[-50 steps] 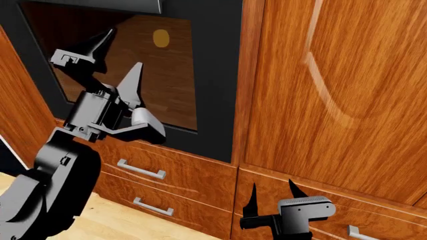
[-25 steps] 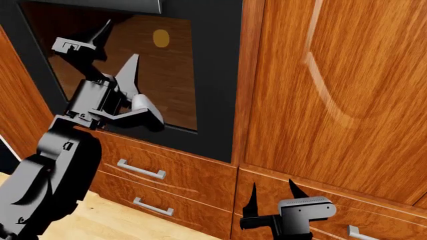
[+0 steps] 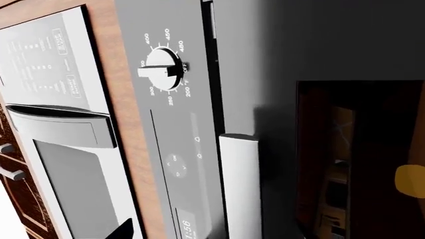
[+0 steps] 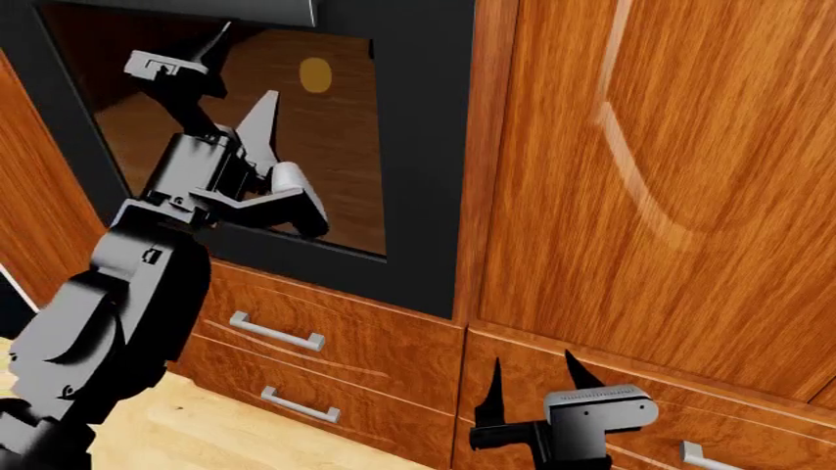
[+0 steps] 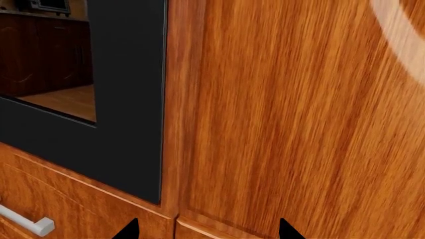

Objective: Open the oven door

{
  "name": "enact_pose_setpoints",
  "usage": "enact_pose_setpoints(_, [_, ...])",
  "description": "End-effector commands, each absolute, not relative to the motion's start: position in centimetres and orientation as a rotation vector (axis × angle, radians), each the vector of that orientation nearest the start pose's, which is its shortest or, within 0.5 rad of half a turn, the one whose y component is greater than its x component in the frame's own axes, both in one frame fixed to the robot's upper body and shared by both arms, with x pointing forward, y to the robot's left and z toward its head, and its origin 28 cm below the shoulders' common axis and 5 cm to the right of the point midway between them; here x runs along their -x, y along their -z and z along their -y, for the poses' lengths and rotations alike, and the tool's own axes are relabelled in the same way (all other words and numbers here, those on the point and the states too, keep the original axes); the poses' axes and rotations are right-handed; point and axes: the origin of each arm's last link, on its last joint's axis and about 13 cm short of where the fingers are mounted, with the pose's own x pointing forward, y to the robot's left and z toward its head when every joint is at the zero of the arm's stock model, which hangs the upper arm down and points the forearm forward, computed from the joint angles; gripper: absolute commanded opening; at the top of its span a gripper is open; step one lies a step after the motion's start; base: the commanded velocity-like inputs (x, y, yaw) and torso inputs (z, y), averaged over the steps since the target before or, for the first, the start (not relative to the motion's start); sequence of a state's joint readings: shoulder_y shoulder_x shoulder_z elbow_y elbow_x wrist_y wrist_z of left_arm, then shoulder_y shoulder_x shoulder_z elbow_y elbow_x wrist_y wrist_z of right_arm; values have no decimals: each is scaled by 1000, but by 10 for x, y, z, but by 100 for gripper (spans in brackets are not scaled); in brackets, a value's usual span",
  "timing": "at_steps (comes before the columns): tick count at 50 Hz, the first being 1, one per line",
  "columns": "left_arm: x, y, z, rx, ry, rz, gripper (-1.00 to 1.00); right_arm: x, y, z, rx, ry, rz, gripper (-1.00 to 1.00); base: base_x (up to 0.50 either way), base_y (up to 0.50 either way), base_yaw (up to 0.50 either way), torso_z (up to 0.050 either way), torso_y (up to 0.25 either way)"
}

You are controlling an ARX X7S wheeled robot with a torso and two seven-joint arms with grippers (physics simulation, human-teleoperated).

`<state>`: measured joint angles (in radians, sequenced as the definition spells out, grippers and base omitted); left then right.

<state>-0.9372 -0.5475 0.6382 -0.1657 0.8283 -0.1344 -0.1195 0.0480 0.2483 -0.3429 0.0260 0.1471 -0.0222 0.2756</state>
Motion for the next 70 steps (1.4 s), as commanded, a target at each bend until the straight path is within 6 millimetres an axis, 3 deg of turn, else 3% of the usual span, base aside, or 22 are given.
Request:
enact_pose_setpoints(1, [-360,-245,-275,-1548,-201,650,100,-210,-9,92,110,-55,-10,100,0,0,0,0,0])
enact_pose_setpoints(30, [-388,-264,-260,-1565,-215,681,100,-209,-8,92,108,-65,-14,100,0,0,0,0,0])
enact_pose_setpoints(70, [-413,-267,-266,-1603,-238,616,100,-210,-8,92,103,-64,-17,100,0,0,0,0,0])
